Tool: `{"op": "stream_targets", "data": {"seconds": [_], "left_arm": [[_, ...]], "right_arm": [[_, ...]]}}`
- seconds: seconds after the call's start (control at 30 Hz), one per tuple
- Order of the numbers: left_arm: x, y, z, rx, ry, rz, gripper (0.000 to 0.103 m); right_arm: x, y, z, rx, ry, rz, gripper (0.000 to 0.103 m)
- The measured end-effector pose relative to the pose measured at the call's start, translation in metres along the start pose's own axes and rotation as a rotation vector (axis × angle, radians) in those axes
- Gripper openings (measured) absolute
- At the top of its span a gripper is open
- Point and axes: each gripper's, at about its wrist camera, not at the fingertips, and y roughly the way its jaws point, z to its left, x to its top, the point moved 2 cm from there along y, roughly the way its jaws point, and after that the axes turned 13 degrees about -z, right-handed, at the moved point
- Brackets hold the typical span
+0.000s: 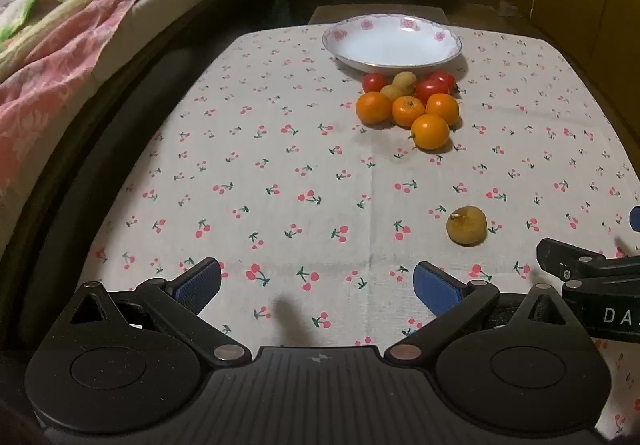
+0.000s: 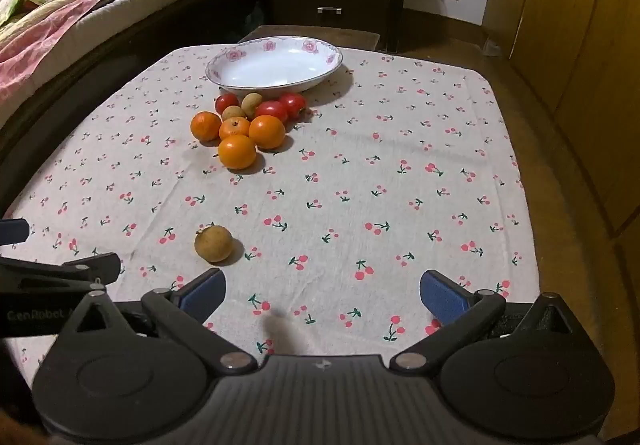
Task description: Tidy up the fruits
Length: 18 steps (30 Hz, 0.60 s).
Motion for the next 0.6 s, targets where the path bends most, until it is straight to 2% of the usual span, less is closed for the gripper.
{"op": "stream_targets", "data": {"seconds": [0.37, 0.6], "left_arm": [[-0.0029, 0.0067, 0.0015, -0.004, -0.031, 0.043, 0.103], [-0.0035, 0.0078, 0.0026, -0.008, -0.032, 0.045, 0.103]], "right_arm": [[0.0047, -0.0076, -0.0029, -0.003, -0.016, -0.006, 0.103], [-0.0007, 0.0021, 0.0027, 0.001, -0.011, 0.009, 0.103]]}}
